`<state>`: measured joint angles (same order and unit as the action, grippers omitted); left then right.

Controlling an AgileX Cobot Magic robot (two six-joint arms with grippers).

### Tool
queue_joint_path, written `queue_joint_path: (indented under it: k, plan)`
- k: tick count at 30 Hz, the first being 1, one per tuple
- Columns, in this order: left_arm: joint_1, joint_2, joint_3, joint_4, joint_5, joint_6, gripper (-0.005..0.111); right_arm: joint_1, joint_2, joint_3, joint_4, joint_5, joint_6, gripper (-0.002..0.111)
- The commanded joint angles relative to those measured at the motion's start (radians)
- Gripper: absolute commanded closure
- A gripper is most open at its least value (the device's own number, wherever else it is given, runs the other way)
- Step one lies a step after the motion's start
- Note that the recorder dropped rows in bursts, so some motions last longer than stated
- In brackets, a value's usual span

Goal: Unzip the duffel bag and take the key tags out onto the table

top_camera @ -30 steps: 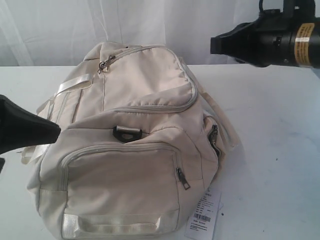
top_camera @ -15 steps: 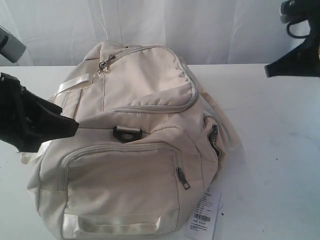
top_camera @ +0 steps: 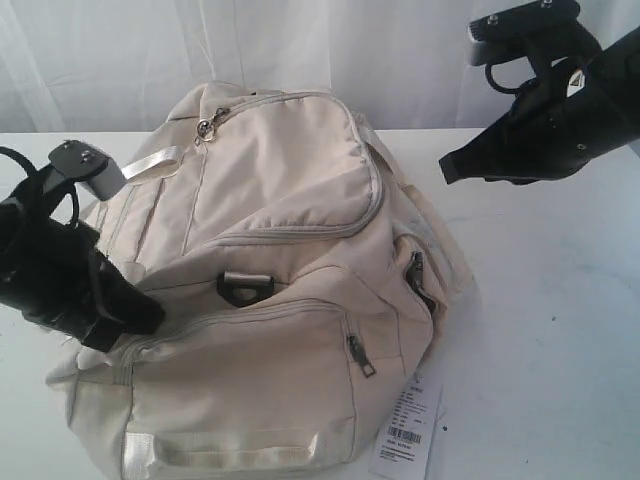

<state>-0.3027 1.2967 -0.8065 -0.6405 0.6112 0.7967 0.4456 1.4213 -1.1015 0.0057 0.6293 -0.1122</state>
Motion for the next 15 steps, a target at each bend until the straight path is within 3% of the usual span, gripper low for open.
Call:
queue_joint_path:
  k: [1,5,10,15]
  plan:
    - [-0.001,-0.015,-0.020,0.274,0.160,-0.172,0.107,0.002,-0.001,-0.004,0.037,0.006,-0.015,0.108]
    - [-0.001,-0.041,-0.034,0.468,0.226,-0.334,0.107,0.002,-0.001,-0.004,0.139,-0.011,-0.015,0.108]
    - [-0.001,-0.057,-0.032,0.395,0.219,-0.320,0.107,0.002,-0.001,-0.004,0.225,-0.065,-0.026,0.107]
    - [-0.001,-0.057,-0.032,0.318,0.219,-0.296,0.107,0.002,0.054,-0.060,0.309,-0.103,-0.019,0.088]
